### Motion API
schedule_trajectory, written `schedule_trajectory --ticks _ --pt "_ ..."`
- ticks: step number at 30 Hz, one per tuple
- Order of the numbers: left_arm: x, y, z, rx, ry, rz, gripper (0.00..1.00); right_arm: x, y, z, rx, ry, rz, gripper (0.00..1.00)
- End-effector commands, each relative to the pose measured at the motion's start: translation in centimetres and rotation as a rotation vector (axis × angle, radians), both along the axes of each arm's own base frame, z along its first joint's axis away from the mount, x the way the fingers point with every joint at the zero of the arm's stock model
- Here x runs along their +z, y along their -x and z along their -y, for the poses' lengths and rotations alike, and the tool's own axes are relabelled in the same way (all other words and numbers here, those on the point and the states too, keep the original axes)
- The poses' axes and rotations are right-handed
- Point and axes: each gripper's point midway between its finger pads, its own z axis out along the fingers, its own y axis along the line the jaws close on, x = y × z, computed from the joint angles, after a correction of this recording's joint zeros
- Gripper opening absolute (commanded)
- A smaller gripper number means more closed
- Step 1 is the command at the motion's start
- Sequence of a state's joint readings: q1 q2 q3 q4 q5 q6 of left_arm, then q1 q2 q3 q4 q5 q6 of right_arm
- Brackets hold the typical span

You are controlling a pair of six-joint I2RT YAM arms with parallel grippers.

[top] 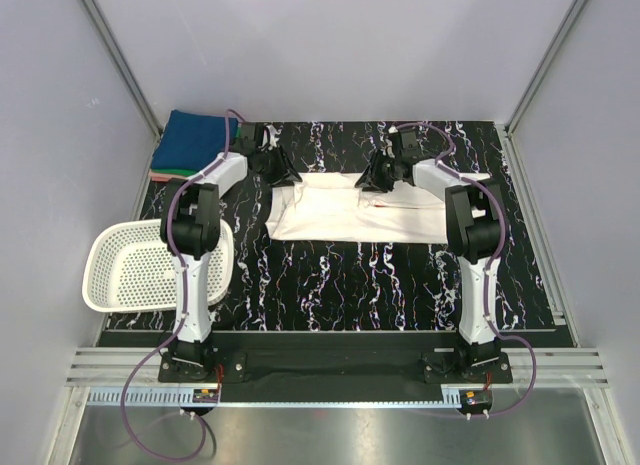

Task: Fold and stack the t-shirts
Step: Fold the tshirt

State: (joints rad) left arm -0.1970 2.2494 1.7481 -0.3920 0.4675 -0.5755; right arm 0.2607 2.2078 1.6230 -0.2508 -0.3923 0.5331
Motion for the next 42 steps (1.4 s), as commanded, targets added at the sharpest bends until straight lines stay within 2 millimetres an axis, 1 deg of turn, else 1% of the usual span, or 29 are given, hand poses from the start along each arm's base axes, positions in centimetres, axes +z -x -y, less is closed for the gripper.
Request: schedule_trajectory --ticks 1,7,15,20,24,25,27,28,29,31,33,36,38,39,40,42 --pt "1.0 -1.2 0.3 -0.02 0.019 0.05 0.38 1.5 -0.9 -1.4 0.029 -0.043 0.045 0.38" --pt "0.6 -0.9 -0.1 -0.022 -0.011 0.042 0.38 1.1 -0.9 -1.6 0.028 -0.037 0.044 0.38" --pt "0.1 -1.0 0.0 -0.034 -0.023 0.049 0.45 0.7 -1.2 -1.6 0.019 -0.032 0.041 0.37" --pt "-0.1 -1.0 0.3 -0.045 -0.005 0.056 0.44 0.6 -1.4 -1.6 0.018 -0.033 0.042 0.34" --pt "-0.4 -1.3 0.5 -0.046 0.006 0.054 0.36 0.2 -1.3 -1.6 0.017 -0.029 0.033 0.29" --pt "-0.5 -1.3 0.5 -0.045 0.009 0.052 0.3 0.2 -1.3 -1.6 0.014 -0.028 0.035 0.27" --pt "-0.5 -1.3 0.7 -0.047 0.018 0.049 0.22 0.2 -1.3 -1.5 0.009 -0.028 0.037 0.22" --pt "-0.6 -1.4 0.7 -0.046 0.021 0.049 0.17 0.1 -1.3 -1.4 0.003 -0.024 0.037 0.12" --pt "-0.5 -1.4 0.8 -0.045 0.028 0.048 0.06 0.0 -1.4 -1.3 -0.004 -0.017 0.039 0.09" --pt "-0.5 -1.4 1.1 -0.049 0.04 0.048 0.0 -0.2 -1.3 -1.2 -0.005 -0.012 0.04 0.04" --pt "-0.6 -1.6 1.0 -0.046 0.044 0.049 0.0 -0.4 -1.2 -1.0 -0.011 -0.005 0.036 0.0" --pt "-0.5 -1.6 0.7 -0.023 0.03 0.042 0.0 -0.8 -1.1 -0.5 -0.03 0.018 0.033 0.0" --pt "-0.6 -1.7 0.2 0.003 0.012 0.036 0.0 -0.5 -1.4 0.0 -0.057 0.035 0.054 0.0" --pt "-0.8 -1.6 0.0 0.014 0.006 0.027 0.0 -0.9 -1.0 0.2 -0.066 0.041 0.046 0.0" --pt "-0.7 -1.6 -0.1 0.026 0.009 0.023 0.0 -0.5 -1.2 0.4 -0.078 0.046 0.063 0.0" --pt "-0.4 -1.7 -0.2 0.042 0.014 0.035 0.0 -0.7 -1.0 0.8 -0.094 0.053 0.06 0.0"
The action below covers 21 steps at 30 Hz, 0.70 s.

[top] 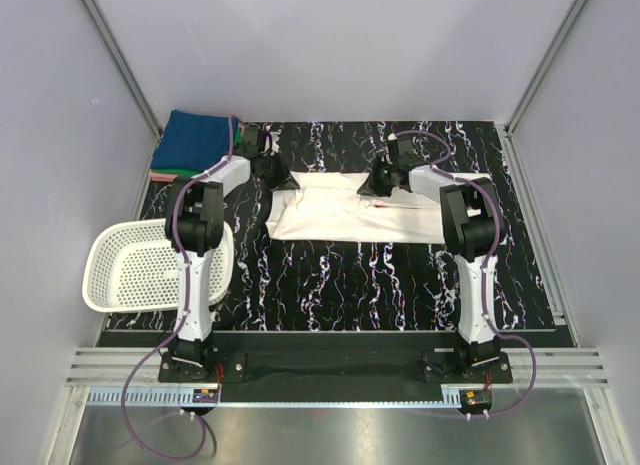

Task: Fold and stack the t-shirts
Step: Fold the tshirt

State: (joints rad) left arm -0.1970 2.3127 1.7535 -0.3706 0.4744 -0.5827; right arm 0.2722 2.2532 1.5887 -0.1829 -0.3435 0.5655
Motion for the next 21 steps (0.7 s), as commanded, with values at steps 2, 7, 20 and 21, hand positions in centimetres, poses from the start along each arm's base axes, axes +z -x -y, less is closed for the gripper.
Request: schedule_trajectory --ticks 2,7,20,21 --pt "2.3 -1.6 -0.5 0.054 0.01 0.069 0.0 2.5 -0.9 0.9 -0.059 0.036 0.09 0.0" --pt "1.9 -1.2 -1.4 0.103 -0.015 0.052 0.0 2.8 -0.7 1.4 -0.086 0.039 0.106 0.0" --pt "3.2 -1.6 -2.4 0.191 0.012 0.084 0.0 3.5 -0.5 2.2 -0.144 0.042 0.142 0.0" --pt "3.0 -1.6 -2.6 0.198 0.007 0.077 0.0 3.4 -0.5 2.3 -0.15 0.046 0.14 0.0"
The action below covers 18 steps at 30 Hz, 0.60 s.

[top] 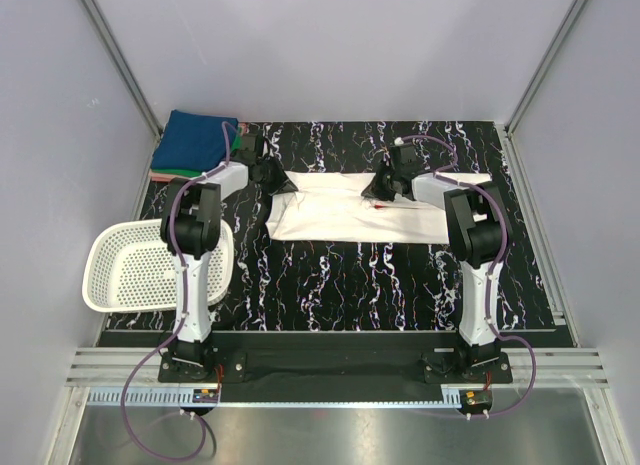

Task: Fold and stack the t-shirts
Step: Fold the tshirt

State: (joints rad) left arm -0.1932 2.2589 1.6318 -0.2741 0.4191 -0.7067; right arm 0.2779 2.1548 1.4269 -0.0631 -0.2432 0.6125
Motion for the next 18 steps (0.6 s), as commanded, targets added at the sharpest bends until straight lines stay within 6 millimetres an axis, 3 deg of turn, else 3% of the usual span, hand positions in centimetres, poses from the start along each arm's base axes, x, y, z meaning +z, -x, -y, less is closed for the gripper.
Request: schedule_trajectory --ticks 1,8,9,13,15,18 --pt "3.4 -2.1 -2.1 0.086 -0.03 0.105 0.0 3.1 -1.4 0.9 -0.059 0.02 0.09 0.0" --pt "4.5 -2.5 -1.9 0.087 -0.008 0.137 0.0 3.9 -1.5 0.4 -0.042 -0.006 0.104 0.0" --pt "4.8 -2.6 -1.7 0.076 -0.004 0.147 0.04 3.7 -1.3 -0.1 -0.015 -0.025 0.089 0.02" --pt "6.0 -2.6 -1.3 0.042 0.013 0.17 0.21 3.9 -1.0 -0.8 0.018 -0.054 0.074 0.22" --pt "6.9 -2.5 -1.4 0.033 -0.007 0.187 0.28 5.1 -0.9 -0.8 0.017 -0.058 0.099 0.33" --pt "8.2 -2.2 -2.5 0.037 -0.071 0.201 0.4 6.3 -0.4 -0.3 0.019 -0.035 0.102 0.41"
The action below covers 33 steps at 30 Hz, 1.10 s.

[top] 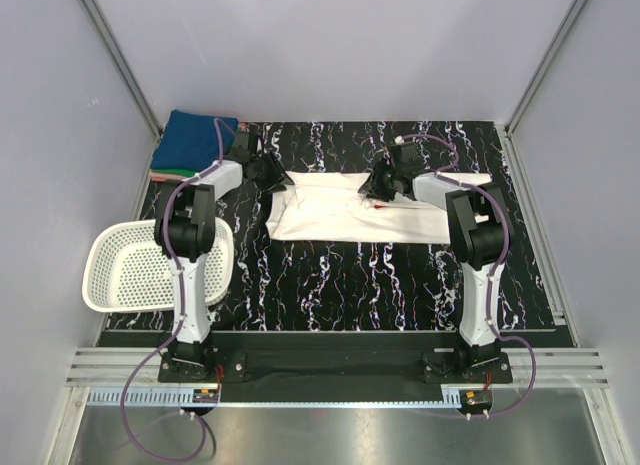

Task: Fold and stack the t-shirts
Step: Fold the tshirt

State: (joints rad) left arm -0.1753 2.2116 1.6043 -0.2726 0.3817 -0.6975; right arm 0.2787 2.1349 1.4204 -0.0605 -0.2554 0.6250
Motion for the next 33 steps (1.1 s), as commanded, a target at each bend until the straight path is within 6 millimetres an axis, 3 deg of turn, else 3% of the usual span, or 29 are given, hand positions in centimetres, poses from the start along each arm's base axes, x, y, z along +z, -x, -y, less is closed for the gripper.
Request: schedule_trajectory --ticks 1,4,8,11,14,16,22,28,33 --pt "7.0 -1.5 -1.2 -0.004 -0.065 0.156 0.41 5.9 -0.4 0.0 0.022 -0.01 0.096 0.44" --pt "7.7 -0.5 -0.7 -0.061 -0.1 0.154 0.4 7.2 0.4 0.3 0.035 0.018 0.095 0.41" --pt "7.6 1.7 2.3 -0.168 -0.152 0.154 0.41 7.2 1.6 0.4 0.072 0.051 0.068 0.21" --pt "6.6 3.4 4.8 -0.235 -0.134 0.16 0.41 6.8 2.5 -0.7 0.132 -0.003 0.063 0.17" --pt "4.3 4.9 5.8 -0.266 -0.14 0.111 0.41 5.2 3.1 -1.0 0.155 -0.023 0.03 0.15" --pt "2.0 6.1 5.1 -0.247 -0.174 0.044 0.41 3.8 3.6 -0.8 0.15 -0.01 -0.001 0.15" --pt "0.0 8.7 3.3 -0.197 -0.22 0.008 0.41 0.4 3.9 0.0 0.125 0.035 -0.064 0.16" --pt "2.9 9.6 2.1 -0.193 -0.268 0.067 0.46 0.3 3.7 0.3 0.121 0.06 -0.064 0.16" --pt "5.4 10.5 2.0 -0.232 -0.32 0.093 0.47 3.2 3.9 1.4 0.108 0.115 -0.026 0.19"
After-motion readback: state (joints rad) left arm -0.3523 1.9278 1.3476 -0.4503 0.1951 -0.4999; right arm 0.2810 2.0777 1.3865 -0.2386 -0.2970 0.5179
